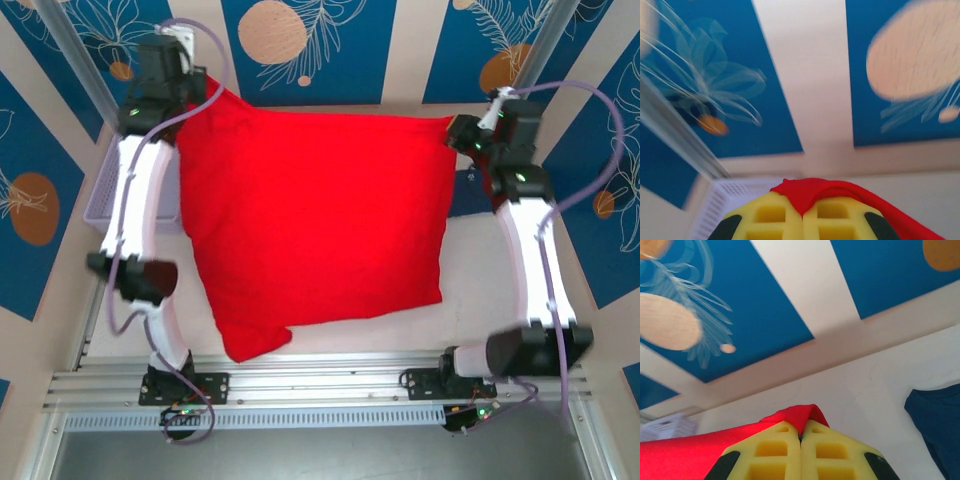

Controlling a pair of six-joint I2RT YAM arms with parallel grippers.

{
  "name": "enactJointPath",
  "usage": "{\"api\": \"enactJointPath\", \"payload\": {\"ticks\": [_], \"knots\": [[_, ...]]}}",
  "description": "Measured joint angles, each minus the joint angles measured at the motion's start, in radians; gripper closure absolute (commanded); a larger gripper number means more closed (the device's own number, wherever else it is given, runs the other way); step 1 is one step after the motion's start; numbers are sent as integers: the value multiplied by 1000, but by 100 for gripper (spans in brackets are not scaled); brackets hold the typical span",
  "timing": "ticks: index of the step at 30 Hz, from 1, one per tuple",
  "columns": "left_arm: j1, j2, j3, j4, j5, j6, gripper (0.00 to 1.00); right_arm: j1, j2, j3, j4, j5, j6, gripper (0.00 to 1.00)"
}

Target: Fold the inside-out t-shirt

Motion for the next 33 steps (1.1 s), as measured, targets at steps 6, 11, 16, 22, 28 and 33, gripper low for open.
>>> {"api": "enactJointPath", "payload": {"ticks": [6, 11, 16, 22, 28, 33], "knots": [[28, 591, 342, 72, 129, -58, 35, 18, 662, 418, 60, 24, -26, 62], [37, 719, 306, 60, 200, -113, 3, 39, 1083, 864, -137, 41, -71, 49], [46, 544, 103, 55, 237, -198, 5, 112, 935, 557, -216, 50, -105, 49], [44, -58, -713, 253, 336, -355, 7, 213, 533, -21, -182, -54, -80, 51], [25, -461, -1355, 408, 400, -470, 8, 220, 397, -243, -153, -130, -69, 52], [11, -688, -1676, 346, 391, -500, 10, 402, 277, -415, -136, -214, -95, 45]]}}
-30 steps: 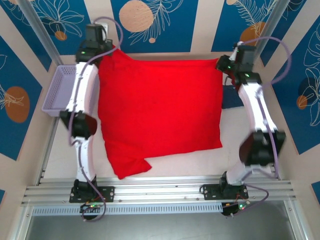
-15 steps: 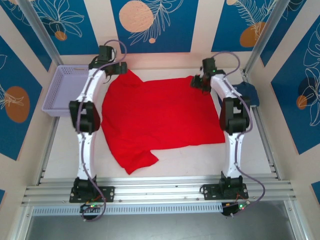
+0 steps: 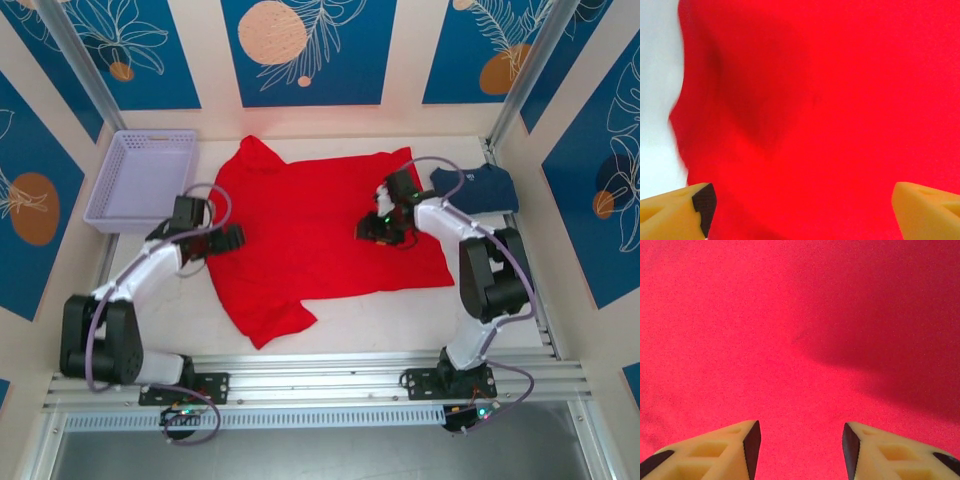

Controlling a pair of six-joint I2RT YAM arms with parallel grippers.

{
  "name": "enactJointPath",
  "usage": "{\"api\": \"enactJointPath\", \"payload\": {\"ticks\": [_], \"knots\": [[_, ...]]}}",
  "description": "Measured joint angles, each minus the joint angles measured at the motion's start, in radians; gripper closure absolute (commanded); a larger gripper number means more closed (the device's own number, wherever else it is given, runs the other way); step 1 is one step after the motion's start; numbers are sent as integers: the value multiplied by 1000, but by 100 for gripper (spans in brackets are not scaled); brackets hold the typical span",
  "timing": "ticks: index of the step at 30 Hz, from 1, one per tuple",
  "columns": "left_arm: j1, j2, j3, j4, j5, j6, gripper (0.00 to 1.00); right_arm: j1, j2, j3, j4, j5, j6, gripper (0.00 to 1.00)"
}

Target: Fold the inside-out t-shirt

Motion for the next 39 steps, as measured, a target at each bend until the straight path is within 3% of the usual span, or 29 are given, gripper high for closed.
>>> {"api": "enactJointPath", "payload": {"ticks": [6, 12, 19, 24, 27, 34, 39], "knots": [[-61, -187, -116, -21, 19, -55, 11, 373, -144, -137, 59, -111, -12, 44], [-118, -68, -117, 35, 28, -57, 11, 540, -53, -181, 142, -123, 13, 44], [-136, 129, -56, 131, 25, -54, 11, 561, 35, -193, 173, -98, 26, 53], [-136, 238, -6, 178, -12, -29, 11, 561, 35, -192, 174, -77, 30, 87], [-136, 287, 11, 191, -39, -10, 11, 560, 35, -189, 167, -78, 40, 100], [-136, 280, 24, 190, -53, 10, 9, 523, 5, -184, 175, -152, 90, 100], [-168, 47, -26, 165, -62, -4, 8, 501, -67, -184, 208, -191, 129, 97]]}}
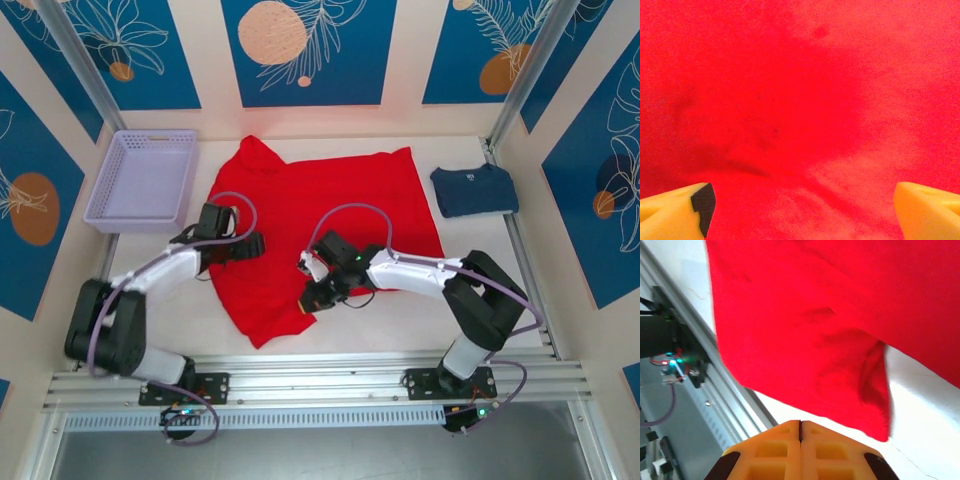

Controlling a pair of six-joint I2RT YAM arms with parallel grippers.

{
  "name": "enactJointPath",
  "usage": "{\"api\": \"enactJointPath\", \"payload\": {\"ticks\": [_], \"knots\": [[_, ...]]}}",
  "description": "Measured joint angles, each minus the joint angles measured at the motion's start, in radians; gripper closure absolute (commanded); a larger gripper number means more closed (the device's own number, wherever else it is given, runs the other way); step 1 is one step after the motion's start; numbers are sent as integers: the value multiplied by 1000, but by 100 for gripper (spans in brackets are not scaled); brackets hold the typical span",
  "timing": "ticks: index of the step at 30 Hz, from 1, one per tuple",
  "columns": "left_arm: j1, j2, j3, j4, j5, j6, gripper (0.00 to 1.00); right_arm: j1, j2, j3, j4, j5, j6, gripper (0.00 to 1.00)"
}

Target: Fold the inside-out t-shirt

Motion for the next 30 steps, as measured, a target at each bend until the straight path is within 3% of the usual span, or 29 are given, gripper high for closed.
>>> {"api": "enactJointPath", "payload": {"ticks": [6, 10, 15, 20, 25, 30], "knots": [[-148, -391, -157, -139, -23, -121, 12, 54, -3, 2, -6, 46, -7, 68], [-223, -584, -271, -317, -29, -245, 15, 140, 4, 15, -14, 101, -36, 59], [-246, -755, -324, -495, -46, -380, 16, 210, 69, 81, -4, 137, -48, 58], [-286, -774, -370, -547, -43, -464, 16, 204, 155, 101, 42, 140, -39, 63], [-300, -766, -397, -547, 6, -481, 16, 155, 235, 130, 56, 135, 23, 72], [-308, -769, -457, -447, 111, -478, 17, 84, 274, 143, 98, 97, 104, 78]]}}
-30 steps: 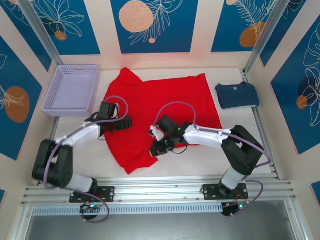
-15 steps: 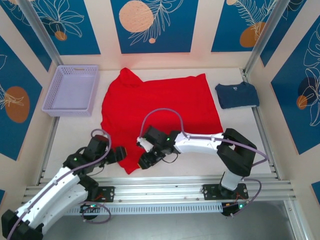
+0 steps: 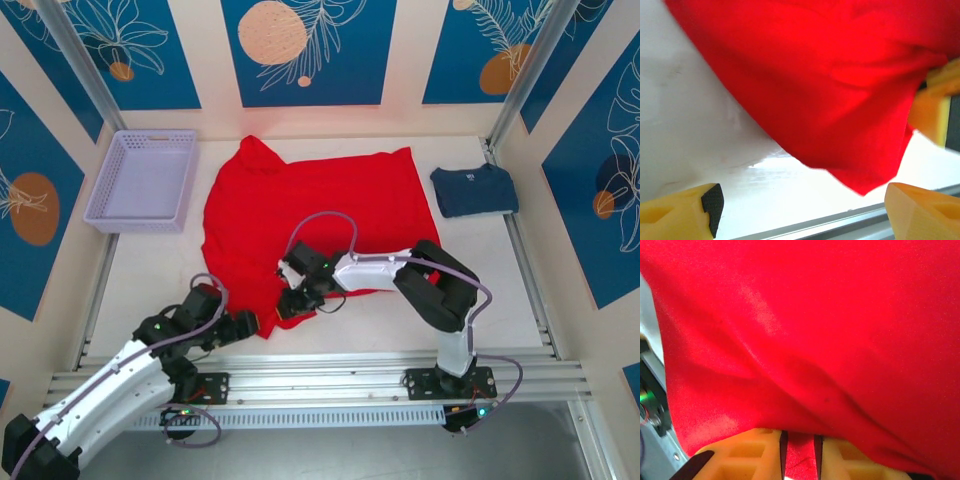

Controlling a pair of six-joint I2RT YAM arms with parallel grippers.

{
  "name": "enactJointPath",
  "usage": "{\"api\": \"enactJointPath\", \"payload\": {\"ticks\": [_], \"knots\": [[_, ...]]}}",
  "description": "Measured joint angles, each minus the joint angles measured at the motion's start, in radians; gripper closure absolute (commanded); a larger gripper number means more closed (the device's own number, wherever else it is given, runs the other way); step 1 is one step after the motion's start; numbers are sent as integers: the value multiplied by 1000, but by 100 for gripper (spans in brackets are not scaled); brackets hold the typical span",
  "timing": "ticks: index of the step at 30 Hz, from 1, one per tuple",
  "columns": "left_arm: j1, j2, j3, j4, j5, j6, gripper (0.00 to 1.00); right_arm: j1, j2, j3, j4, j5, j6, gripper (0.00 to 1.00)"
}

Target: Fold the inside-out t-shirt

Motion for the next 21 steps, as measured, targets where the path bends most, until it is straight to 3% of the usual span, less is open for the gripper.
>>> {"api": "enactJointPath", "payload": {"ticks": [6, 16, 21], "knots": [[-16, -11, -44, 113, 79, 31, 29, -28, 19, 2, 45, -47, 74, 79], [-37, 100, -86, 294, 101, 79, 33, -28, 23, 2, 56, -60, 111, 79], [-39, 197, -87, 414, 98, 92, 48, -28, 23, 2, 56, -60, 112, 77]]}}
